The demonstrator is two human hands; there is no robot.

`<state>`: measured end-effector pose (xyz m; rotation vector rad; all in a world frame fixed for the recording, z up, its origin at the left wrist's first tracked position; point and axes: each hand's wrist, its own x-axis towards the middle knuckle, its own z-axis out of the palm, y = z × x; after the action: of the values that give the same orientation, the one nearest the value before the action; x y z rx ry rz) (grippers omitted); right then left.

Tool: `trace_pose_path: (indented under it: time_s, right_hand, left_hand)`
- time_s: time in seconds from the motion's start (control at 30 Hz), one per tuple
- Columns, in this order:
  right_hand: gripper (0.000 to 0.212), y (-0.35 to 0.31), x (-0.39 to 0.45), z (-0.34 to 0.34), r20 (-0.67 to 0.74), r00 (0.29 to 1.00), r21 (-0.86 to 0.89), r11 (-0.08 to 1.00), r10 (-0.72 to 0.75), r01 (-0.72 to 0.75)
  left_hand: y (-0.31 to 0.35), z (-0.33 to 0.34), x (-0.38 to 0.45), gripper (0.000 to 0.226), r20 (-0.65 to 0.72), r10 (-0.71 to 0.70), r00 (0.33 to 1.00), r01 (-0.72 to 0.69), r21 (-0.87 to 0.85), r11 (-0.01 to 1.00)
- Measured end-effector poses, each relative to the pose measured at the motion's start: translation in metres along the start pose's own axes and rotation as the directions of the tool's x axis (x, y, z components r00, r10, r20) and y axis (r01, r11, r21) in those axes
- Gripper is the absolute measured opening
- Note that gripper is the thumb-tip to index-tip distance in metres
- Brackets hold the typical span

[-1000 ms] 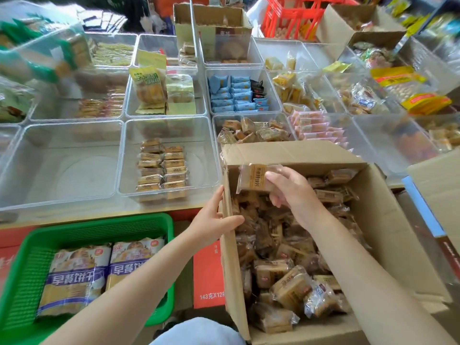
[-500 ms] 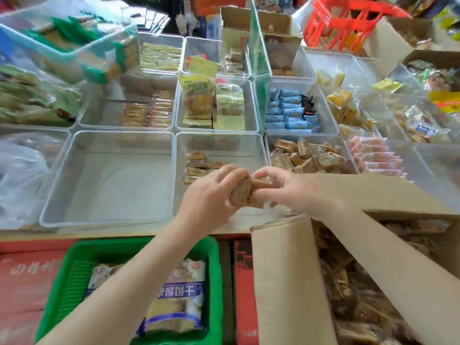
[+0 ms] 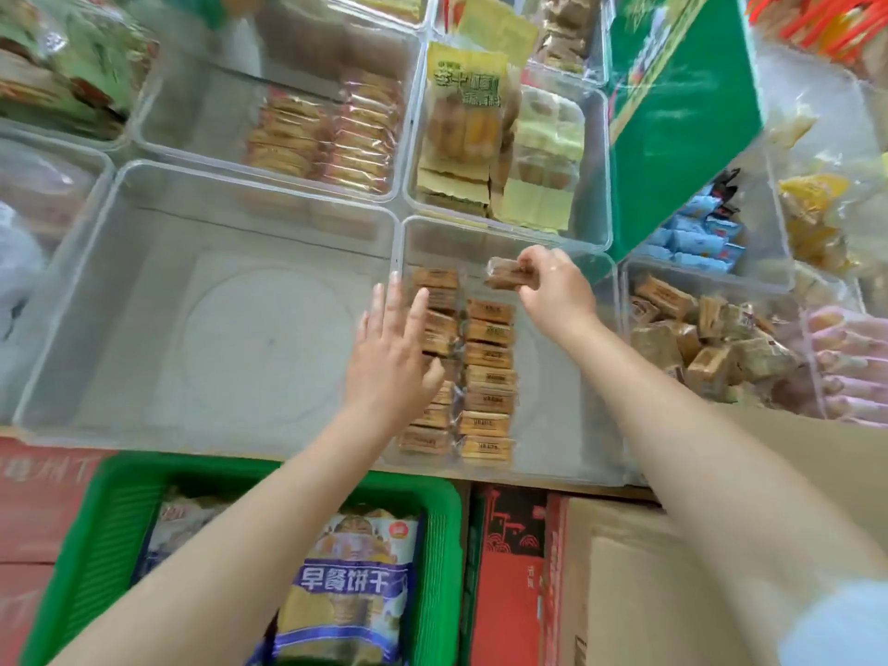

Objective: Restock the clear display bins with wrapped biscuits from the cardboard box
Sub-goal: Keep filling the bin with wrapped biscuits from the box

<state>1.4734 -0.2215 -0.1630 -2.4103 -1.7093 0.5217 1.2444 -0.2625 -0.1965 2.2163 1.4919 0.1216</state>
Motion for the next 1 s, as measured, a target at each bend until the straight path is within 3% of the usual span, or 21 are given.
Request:
trace_pose_path:
  time_s: [0.17, 0.27, 0.37, 0.5, 0.6, 0.7, 0.8, 0.9, 1.0]
  right_hand:
    - [0.048, -0.003, 0.016, 0.047, 0.186, 0.979, -0.135, 0.989, 0.078, -0.053]
    - [0.063, -0.001, 0.007, 0.06, 0.245, 0.966, -0.329, 0.944, 0.087, -0.002]
    - [0.074, -0.002, -0.007, 0.058, 0.306, 0.951, -0.369, 0.926, 0.046, 0.074]
    - [0.054, -0.008, -0.026, 0.032, 0.374, 0.927, -0.324, 0.931, -0.035, 0.166]
    - [0.032, -0.018, -0.057, -0.007, 0.249, 0.963, -0.024, 0.993, -0.106, 0.116]
    - [0.022, -0.013, -0.117, -0.055, -0.002, 0.979, 0.187, 0.962, -0.202, 0.199]
    - [0.018, 0.011, -0.201, -0.093, -0.234, 0.95, 0.248, 0.933, -0.205, 0.262]
    - [0.016, 0.05, -0.281, -0.11, -0.321, 0.94, 0.254, 0.946, -0.114, 0.201]
    - [0.015, 0.093, -0.343, -0.112, -0.343, 0.939, 0.293, 0.953, 0.032, 0.074]
  left_hand:
    - [-0.005, 0.005, 0.002, 0.084, -0.023, -0.006, 1.0, 0.005, -0.058, 0.998]
    - [-0.005, 0.006, 0.001, 0.083, -0.021, -0.011, 1.0, 0.009, -0.065, 0.998]
    - [-0.003, 0.004, 0.0, 0.081, -0.012, -0.02, 1.0, 0.019, -0.042, 0.999]
    - [-0.003, 0.0, -0.003, 0.077, -0.01, -0.005, 1.0, 0.005, 0.02, 1.0]
    - [-0.003, -0.004, -0.013, 0.071, -0.009, 0.002, 1.0, -0.002, 0.072, 0.997]
    - [0.013, -0.015, -0.035, 0.056, -0.029, -0.004, 1.0, 0.005, 0.054, 0.999]
    - [0.061, -0.022, -0.077, 0.035, -0.021, 0.1, 0.995, -0.102, -0.15, 0.983]
    - [0.128, -0.015, -0.141, 0.027, 0.106, 0.234, 0.966, -0.172, -0.41, 0.896]
    - [0.188, 0.004, -0.2, 0.049, 0.18, 0.309, 0.934, -0.151, -0.584, 0.798]
